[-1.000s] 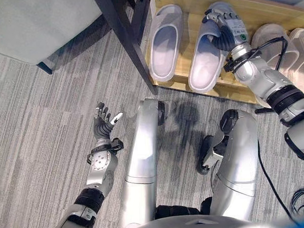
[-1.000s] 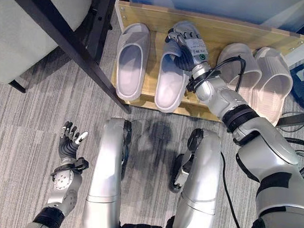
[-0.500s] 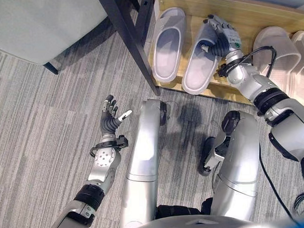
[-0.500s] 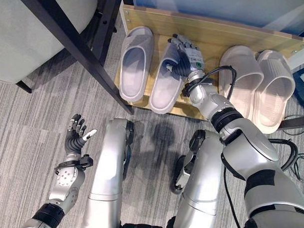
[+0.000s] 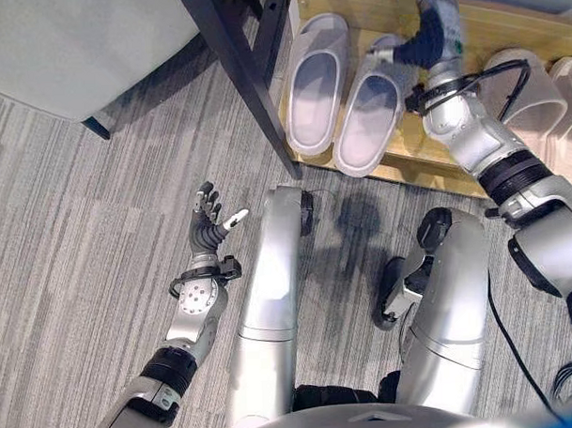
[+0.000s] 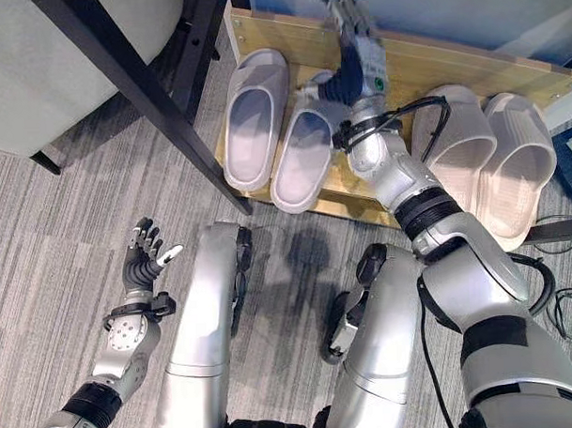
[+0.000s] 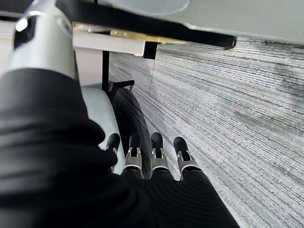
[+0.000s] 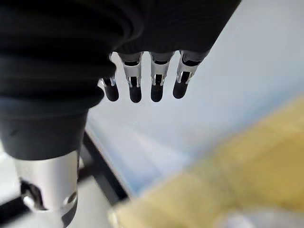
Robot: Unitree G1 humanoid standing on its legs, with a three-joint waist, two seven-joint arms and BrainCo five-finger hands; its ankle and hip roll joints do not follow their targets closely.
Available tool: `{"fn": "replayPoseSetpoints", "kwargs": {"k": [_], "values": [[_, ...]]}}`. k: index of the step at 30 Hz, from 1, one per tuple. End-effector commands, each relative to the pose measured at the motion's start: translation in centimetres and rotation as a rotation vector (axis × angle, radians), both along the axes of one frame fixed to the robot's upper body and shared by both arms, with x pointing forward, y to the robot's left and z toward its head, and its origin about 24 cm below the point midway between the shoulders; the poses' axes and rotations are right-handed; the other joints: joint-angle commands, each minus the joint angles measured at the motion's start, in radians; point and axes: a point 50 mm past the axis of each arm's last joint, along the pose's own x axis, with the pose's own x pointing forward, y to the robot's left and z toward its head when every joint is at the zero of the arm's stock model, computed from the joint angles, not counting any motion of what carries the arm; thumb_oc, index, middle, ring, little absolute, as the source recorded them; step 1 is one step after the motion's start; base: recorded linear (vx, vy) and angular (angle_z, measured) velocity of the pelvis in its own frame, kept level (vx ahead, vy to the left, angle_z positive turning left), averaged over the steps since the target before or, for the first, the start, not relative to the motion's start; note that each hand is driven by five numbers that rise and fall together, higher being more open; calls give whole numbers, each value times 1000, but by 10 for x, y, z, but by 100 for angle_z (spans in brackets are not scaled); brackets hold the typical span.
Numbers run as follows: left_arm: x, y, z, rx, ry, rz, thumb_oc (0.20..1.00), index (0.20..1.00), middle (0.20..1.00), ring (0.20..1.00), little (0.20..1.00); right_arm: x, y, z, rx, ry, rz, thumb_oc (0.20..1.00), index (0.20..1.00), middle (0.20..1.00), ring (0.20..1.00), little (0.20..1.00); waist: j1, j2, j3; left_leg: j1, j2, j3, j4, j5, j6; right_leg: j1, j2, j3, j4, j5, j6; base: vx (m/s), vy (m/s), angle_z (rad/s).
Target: Arrange the slippers neatly on the shoe rack.
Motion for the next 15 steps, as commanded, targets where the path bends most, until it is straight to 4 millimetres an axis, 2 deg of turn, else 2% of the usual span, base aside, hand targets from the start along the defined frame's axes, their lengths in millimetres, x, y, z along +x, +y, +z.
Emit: {"fn": "replayPoseSetpoints", "kwargs": {"k": [1,5,7,9,10,14,15], "values": [[-5,-10,8,-63,-62,-12,1000,1000,1000,1000,1000,-11,1,31,36,-151,26,1000,1000,1000,1000,1000,35,11,-38,-51,-38,-58,-50,-28,43,-33,18,73,27,56,-98,0,0,0],[-7,-8,9,-89,-71,9,1000,1000,1000,1000,1000,-26,0,30,74,-212,83,1000,1000,1000,1000,1000,26,4,-38,-51,-41,-55,-53,-26,43,-35,17,74,28,56,-99,0,0,0],[-7,-6,10,-71,-77,28,1000,1000,1000,1000,1000,-38,2,13,139,-201,165,1000,1000,1000,1000,1000,5,-13,-38,-51,-43,-52,-59,-23,43,-34,19,72,23,57,-98,-8,-13,2],[-7,-5,9,-53,-72,34,1000,1000,1000,1000,1000,-40,1,6,208,-178,199,1000,1000,1000,1000,1000,2,-19,-38,-51,-42,-50,-61,-21,42,-36,19,73,23,57,-100,0,0,0],[-5,-6,10,-47,-69,39,1000,1000,1000,1000,1000,-47,7,-1,259,-160,281,1000,1000,1000,1000,1000,-7,-28,-38,-51,-40,-48,-67,-20,42,-41,24,75,21,59,-102,0,0,0],[-3,-6,12,-45,-73,43,1000,1000,1000,1000,1000,-60,12,-17,301,-132,361,1000,1000,1000,1000,1000,-23,-36,-38,-51,-40,-53,-73,-17,44,-42,28,71,16,60,-101,-9,-1,-5],[-3,-6,14,-40,-79,47,1000,1000,1000,1000,1000,-65,11,-31,341,-90,386,1000,1000,1000,1000,1000,-32,-42,-38,-51,-40,-53,-76,-16,44,-42,30,72,16,61,-100,-13,-11,-3]]}}
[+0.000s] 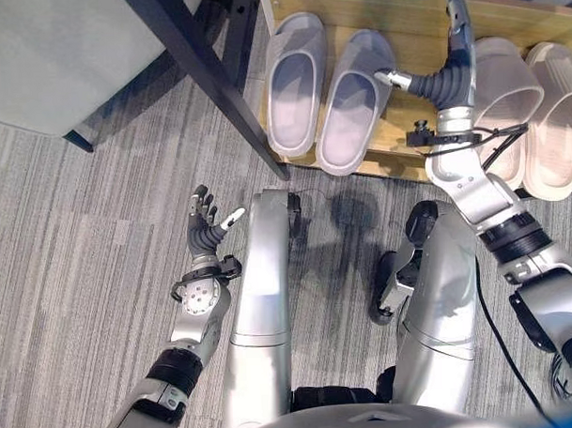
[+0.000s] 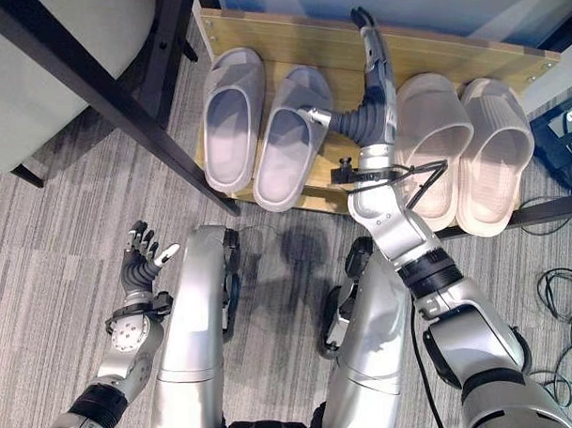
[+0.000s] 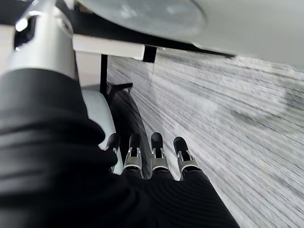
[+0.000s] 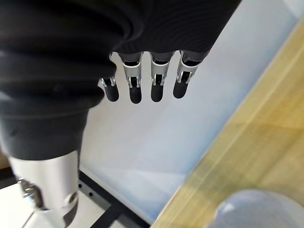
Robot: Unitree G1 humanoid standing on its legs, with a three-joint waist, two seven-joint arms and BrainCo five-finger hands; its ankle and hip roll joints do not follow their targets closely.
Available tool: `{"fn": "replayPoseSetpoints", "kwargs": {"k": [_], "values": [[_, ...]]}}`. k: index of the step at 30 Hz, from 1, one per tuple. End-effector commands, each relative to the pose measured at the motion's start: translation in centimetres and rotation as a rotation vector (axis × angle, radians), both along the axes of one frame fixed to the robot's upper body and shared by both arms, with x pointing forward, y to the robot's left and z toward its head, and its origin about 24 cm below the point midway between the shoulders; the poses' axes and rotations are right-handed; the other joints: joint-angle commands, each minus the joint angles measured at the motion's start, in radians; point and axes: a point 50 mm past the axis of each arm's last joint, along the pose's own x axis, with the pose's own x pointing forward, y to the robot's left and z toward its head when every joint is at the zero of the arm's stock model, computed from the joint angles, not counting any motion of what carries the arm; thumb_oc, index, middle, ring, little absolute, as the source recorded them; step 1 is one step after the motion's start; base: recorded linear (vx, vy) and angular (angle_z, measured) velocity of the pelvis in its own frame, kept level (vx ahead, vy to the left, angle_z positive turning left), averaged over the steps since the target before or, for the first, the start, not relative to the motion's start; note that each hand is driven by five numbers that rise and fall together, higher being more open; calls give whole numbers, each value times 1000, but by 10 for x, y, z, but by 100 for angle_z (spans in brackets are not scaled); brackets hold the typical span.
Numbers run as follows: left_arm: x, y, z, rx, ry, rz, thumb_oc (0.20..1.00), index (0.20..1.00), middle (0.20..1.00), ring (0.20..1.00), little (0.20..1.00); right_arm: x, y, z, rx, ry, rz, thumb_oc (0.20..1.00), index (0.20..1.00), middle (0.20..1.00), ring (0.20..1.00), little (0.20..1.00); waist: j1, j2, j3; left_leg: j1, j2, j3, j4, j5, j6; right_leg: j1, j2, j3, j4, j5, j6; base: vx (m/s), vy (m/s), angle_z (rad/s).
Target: Arrange the slippers neatly on the shoe rack.
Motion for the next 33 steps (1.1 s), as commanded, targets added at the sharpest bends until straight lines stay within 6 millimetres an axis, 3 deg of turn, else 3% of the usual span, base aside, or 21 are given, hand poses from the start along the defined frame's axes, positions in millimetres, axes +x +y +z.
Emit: {"fn": "replayPoseSetpoints", "kwargs": {"k": [1,4,9,16,23,33], "values": [[-8,-6,8,8,-56,-5,1000,1000,1000,1000,1000,-9,10,20,87,-81,138,1000,1000,1000,1000,1000,33,-35,-38,-51,-43,-48,-73,-10,54,-38,15,75,21,64,-103,0,0,0],[-8,-3,7,9,-46,19,1000,1000,1000,1000,1000,-21,13,0,87,-25,199,1000,1000,1000,1000,1000,19,-43,-38,-51,-39,-49,-81,-7,54,-39,15,70,13,64,-104,0,0,0],[-7,-3,9,5,-55,16,1000,1000,1000,1000,1000,-22,20,-21,110,90,286,1000,1000,1000,1000,1000,17,-43,-38,-51,-39,-52,-87,-4,57,-39,16,66,0,65,-102,0,0,0],[-4,-3,12,14,-58,12,1000,1000,1000,1000,1000,-23,28,-16,74,100,329,1000,1000,1000,1000,1000,21,-43,-38,-51,-47,-56,-118,8,59,-39,13,68,-28,77,-96,0,0,0],[-2,-2,16,39,-72,25,1000,1000,1000,1000,1000,-22,34,-45,74,228,339,1000,1000,1000,1000,1000,12,-48,-38,-51,-41,-51,-114,6,58,-39,14,72,-24,75,-96,0,0,0],[1,-6,14,53,-64,15,1000,1000,1000,1000,1000,-12,41,-52,30,293,354,1000,1000,1000,1000,1000,20,-42,-38,-51,-43,-47,-116,7,56,-39,14,74,-23,80,-92,0,0,0]]}}
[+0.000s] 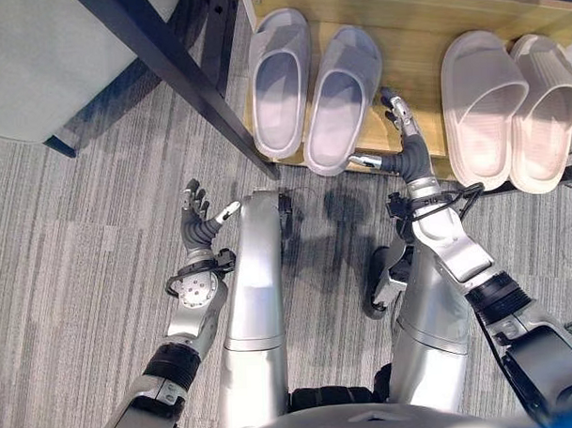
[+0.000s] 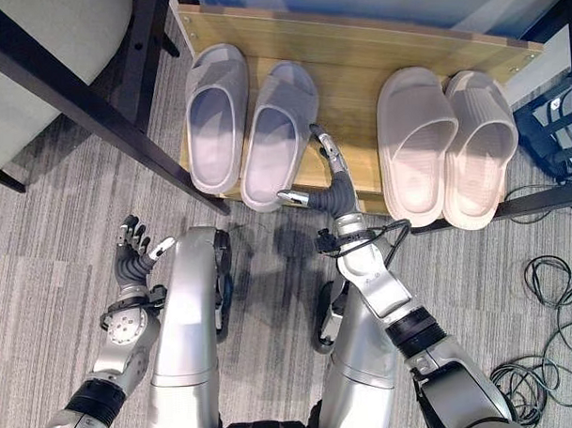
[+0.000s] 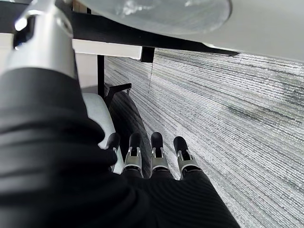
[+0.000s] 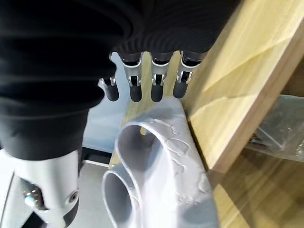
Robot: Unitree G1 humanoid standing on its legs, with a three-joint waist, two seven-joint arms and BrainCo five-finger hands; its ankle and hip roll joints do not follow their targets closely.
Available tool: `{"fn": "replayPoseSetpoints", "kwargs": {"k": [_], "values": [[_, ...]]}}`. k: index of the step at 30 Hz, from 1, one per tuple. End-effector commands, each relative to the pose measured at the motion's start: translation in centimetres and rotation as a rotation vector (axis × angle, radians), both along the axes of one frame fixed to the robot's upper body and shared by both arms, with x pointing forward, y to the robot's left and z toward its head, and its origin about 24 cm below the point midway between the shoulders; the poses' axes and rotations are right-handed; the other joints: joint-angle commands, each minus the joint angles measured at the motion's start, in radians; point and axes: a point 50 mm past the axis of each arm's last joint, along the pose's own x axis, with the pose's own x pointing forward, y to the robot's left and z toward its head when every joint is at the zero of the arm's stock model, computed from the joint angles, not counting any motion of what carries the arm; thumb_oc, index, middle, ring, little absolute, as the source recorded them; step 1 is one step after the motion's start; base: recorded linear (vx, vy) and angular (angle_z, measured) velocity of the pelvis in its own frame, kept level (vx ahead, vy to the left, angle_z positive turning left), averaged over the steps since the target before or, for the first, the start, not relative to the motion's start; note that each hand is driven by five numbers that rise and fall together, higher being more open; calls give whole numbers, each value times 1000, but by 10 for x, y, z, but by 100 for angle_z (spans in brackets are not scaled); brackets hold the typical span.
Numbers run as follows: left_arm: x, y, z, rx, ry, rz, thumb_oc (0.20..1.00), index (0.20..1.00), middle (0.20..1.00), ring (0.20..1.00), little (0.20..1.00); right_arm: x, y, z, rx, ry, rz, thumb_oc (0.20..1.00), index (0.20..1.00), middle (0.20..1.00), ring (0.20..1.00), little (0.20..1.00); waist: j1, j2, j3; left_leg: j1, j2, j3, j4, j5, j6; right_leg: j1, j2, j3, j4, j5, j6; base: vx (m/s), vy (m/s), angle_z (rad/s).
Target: Arrange the slippers neatly on the shoe rack.
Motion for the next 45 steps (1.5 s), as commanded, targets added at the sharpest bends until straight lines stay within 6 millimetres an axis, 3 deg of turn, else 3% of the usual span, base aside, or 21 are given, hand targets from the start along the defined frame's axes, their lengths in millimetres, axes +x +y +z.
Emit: {"fn": "replayPoseSetpoints", "kwargs": {"k": [1,12,20,29,32,37,41,45], "values": [[1,-11,10,6,-71,-34,1000,1000,1000,1000,1000,-2,27,31,8,-114,136,1000,1000,1000,1000,1000,41,-27,-38,-48,-45,-40,-102,9,58,-40,14,88,-4,79,-91,0,0,0],[3,-14,9,2,-63,-59,1000,1000,1000,1000,1000,10,39,42,43,-90,188,1000,1000,1000,1000,1000,55,-25,-38,-48,-46,-38,-111,16,53,-40,7,92,-2,81,-86,0,0,0],[-1,-14,3,-2,-46,-46,1000,1000,1000,1000,1000,17,20,48,8,-195,-48,1000,1000,1000,1000,1000,51,-20,-38,-48,-46,-33,-111,13,55,-40,11,100,7,80,-87,0,0,0],[-6,-15,-1,39,-45,-13,1000,1000,1000,1000,1000,-35,3,74,-4,-551,-116,1000,1000,1000,1000,1000,24,-35,-38,-48,-43,-34,-86,8,52,-40,22,100,23,75,-84,0,0,0],[-13,-11,-5,77,-48,12,1000,1000,1000,1000,1000,-63,-11,86,-328,-824,-237,1000,1000,1000,1000,1000,7,-44,-38,-48,-39,-43,-71,1,48,-40,26,97,27,65,-84,0,0,0],[-14,-10,-10,77,-36,57,1000,1000,1000,1000,1000,-75,-35,71,-461,-832,-378,1000,1000,1000,1000,1000,-8,-56,-38,-48,-33,-55,-55,-6,46,-40,29,99,30,64,-78,6,3,-11],[-13,-5,-12,87,-23,84,1000,1000,1000,1000,1000,-81,-69,55,-690,-826,-568,1000,1000,1000,1000,1000,-22,-66,-38,-48,-26,-64,-40,-15,42,-40,32,100,32,64,-75,12,-6,-8],[-11,2,-12,69,-30,159,1000,1000,1000,1000,1000,-90,-97,38,-761,-783,-748,1000,1000,1000,1000,1000,-33,-69,-38,-48,-18,-72,-22,-23,39,-40,37,102,34,66,-63,23,11,-7]]}}
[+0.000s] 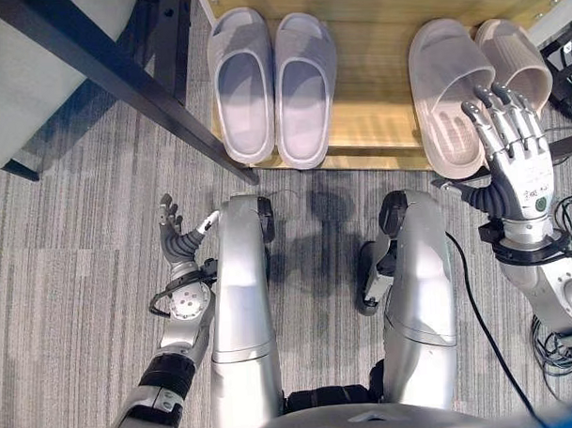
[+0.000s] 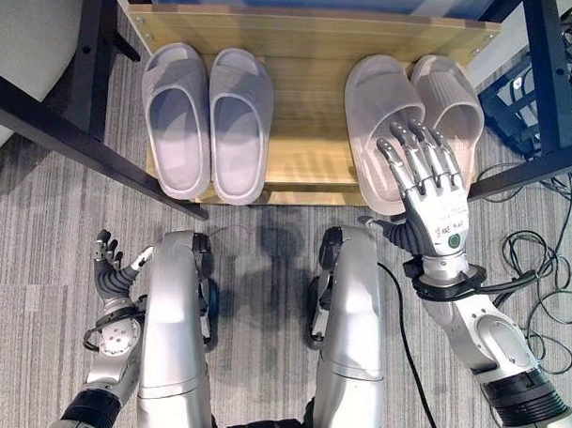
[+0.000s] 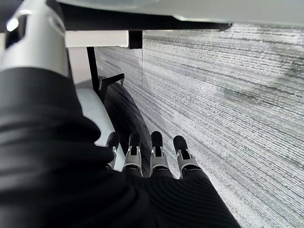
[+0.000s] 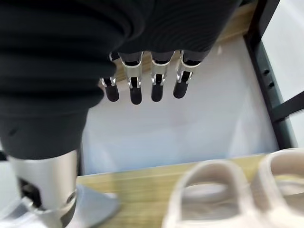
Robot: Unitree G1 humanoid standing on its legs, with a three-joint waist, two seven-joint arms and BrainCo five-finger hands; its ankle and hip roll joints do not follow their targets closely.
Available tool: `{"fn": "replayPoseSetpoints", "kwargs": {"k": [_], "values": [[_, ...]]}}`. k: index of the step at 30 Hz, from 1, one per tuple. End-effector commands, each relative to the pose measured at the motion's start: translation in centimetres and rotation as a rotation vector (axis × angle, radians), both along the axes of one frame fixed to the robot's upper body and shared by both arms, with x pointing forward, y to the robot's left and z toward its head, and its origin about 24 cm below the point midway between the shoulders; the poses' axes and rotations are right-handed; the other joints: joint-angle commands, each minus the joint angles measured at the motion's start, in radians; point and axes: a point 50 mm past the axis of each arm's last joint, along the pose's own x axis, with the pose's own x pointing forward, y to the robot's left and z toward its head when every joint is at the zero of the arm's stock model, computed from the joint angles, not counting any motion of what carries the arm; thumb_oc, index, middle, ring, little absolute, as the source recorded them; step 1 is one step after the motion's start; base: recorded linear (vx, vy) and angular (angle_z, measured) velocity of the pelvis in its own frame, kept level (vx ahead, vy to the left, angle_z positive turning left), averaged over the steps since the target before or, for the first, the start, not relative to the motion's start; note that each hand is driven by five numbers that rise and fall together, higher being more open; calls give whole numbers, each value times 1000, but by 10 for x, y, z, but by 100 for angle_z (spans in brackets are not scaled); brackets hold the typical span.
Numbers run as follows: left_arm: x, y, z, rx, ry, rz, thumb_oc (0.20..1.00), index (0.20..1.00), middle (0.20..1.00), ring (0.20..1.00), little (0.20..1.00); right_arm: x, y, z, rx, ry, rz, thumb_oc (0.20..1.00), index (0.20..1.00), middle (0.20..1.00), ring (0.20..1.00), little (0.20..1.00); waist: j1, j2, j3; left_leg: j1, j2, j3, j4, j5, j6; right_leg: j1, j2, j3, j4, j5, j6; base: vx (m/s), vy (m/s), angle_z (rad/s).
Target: Arrange the slippers neatly on the shoe rack.
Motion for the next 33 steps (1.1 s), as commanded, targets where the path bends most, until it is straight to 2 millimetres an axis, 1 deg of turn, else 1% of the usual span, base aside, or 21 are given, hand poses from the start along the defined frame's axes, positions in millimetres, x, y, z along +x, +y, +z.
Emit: {"fn": "replayPoseSetpoints", "kwargs": {"k": [1,3,5,6,7,11,12,13,15,17,18,19,20,21,22,23,25,26,27,31,33], "values": [[4,-23,3,27,-60,-52,1000,1000,1000,1000,1000,-11,3,28,-71,-210,-12,1000,1000,1000,1000,1000,48,-40,-35,-32,-42,-57,-69,9,50,-10,2,103,11,64,-67,30,-12,-11],[4,-23,2,11,-62,-42,1000,1000,1000,1000,1000,-13,-6,19,-135,-164,-79,1000,1000,1000,1000,1000,46,-40,-35,-32,-42,-58,-59,6,47,-10,4,108,20,63,-63,23,-16,-12],[6,-22,1,34,-50,-21,1000,1000,1000,1000,1000,-19,-10,-4,-96,-86,-119,1000,1000,1000,1000,1000,37,-42,-35,-32,-43,-61,-71,20,43,-1,-1,108,18,66,-61,0,-7,2],[6,-22,1,35,-50,-21,1000,1000,1000,1000,1000,-19,-11,-5,-96,-86,-120,1000,1000,1000,1000,1000,37,-42,-35,-32,-44,-61,-71,21,43,0,-2,107,17,66,-61,-19,-23,4],[8,-19,0,48,-42,-6,1000,1000,1000,1000,1000,-26,-14,-33,-50,9,-155,1000,1000,1000,1000,1000,27,-40,-35,-32,-49,-65,-87,32,38,12,-3,104,5,72,-59,-18,-7,4],[11,-13,5,77,-46,27,1000,1000,1000,1000,1000,-30,-36,-50,84,12,-288,1000,1000,1000,1000,1000,22,-33,-35,-32,-48,-75,-76,36,34,24,-1,102,7,80,-48,-1,7,0],[11,-11,6,86,-51,34,1000,1000,1000,1000,1000,-35,-46,-60,150,33,-344,1000,1000,1000,1000,1000,20,-31,-35,-32,-48,-76,-75,37,34,27,-2,101,4,81,-45,0,55,-1],[9,-6,9,59,-64,35,1000,1000,1000,1000,1000,-46,-64,-98,373,141,-482,1000,1000,1000,1000,1000,17,-20,-36,-32,-50,-78,-74,42,32,37,-7,98,3,83,-38,1,61,3],[4,-5,5,23,-57,14,1000,1000,1000,1000,1000,-56,-71,-138,564,265,-591,1000,1000,1000,1000,1000,15,-10,-37,-32,-55,-81,-77,48,31,47,-12,89,-9,85,-32,-8,52,4],[0,-2,-2,-1,-24,6,1000,1000,1000,1000,1000,-58,-74,-164,782,328,-667,1000,1000,1000,1000,1000,20,2,-47,-32,-56,-81,-96,58,30,60,-17,77,-34,94,-23,-15,53,0],[-6,2,-11,-19,23,11,1000,1000,1000,1000,1000,-60,-75,-185,1002,351,-735,1000,1000,1000,1000,1000,29,14,-75,-32,-47,-68,-154,74,37,76,-28,56,-99,108,-12,-36,46,-2],[-8,2,-17,-22,52,5,1000,1000,1000,1000,1000,-59,-73,-195,1105,368,-752,1000,1000,1000,1000,1000,34,19,-95,-32,-41,-61,-189,86,40,84,-31,46,-136,120,-7,-68,38,-1],[-12,4,-24,-7,92,3,1000,1000,1000,1000,1000,-62,-76,-204,1155,395,-790,1000,1000,1000,1000,1000,39,25,-113,-32,-38,-52,-229,103,43,91,-38,33,-182,128,-6,-60,79,8],[-21,1,-44,53,205,-42,1000,1000,1000,1000,1000,-76,-76,-232,1214,547,-885,1000,1000,1000,1000,1000,44,48,-192,-32,-43,-47,-352,160,45,106,-73,2,-293,159,12,-51,99,41],[-33,1,-64,45,303,-56,1000,1000,1000,1000,1000,-85,-74,-247,1293,622,-930,1000,1000,1000,1000,1000,49,61,-243,-11,-44,-48,-451,209,44,139,-96,-30,-385,174,21,-47,104,69],[-36,2,-70,41,336,-51,1000,1000,1000,1000,1000,-89,-73,-253,1338,641,-950,1000,1000,1000,1000,1000,49,63,-248,17,-43,-48,-493,222,43,168,-107,-46,-430,177,19,-49,62,75],[-58,5,-99,12,496,-19,1000,1000,1000,1000,1000,-95,-67,-264,1443,701,-955,1000,1000,1000,1000,1000,56,68,-267,163,-29,-38,-669,277,45,302,-131,-95,-598,200,26,-68,76,33],[-76,0,-118,6,609,-43,1000,1000,1000,1000,1000,-108,-65,-275,1482,787,-997,1000,1000,1000,1000,1000,63,71,-285,279,-21,-33,-792,310,45,409,-138,-117,-715,223,36,-28,50,12],[-88,0,-128,8,680,-51,1000,1000,1000,1000,1000,-118,-65,-281,1504,833,-1032,1000,1000,1000,1000,1000,66,73,-290,333,-16,-33,-845,322,44,462,-135,-135,-771,225,37,24,7,9],[-128,-7,-158,-6,900,-75,1000,1000,1000,1000,1000,-149,-58,-296,1498,988,-1102,1000,1000,1000,1000,1000,74,69,-318,579,1,-31,-1063,376,39,709,-119,-201,-1016,265,42,104,-28,-1],[-155,-15,-173,-54,1033,-95,1000,1000,1000,1000,1000,-171,-49,-306,1538,1092,-1131,1000,1000,1000,1000,1000,70,65,-349,779,9,-34,-1250,416,41,905,-95,-246,-1200,314,60,152,-39,-5]]}}
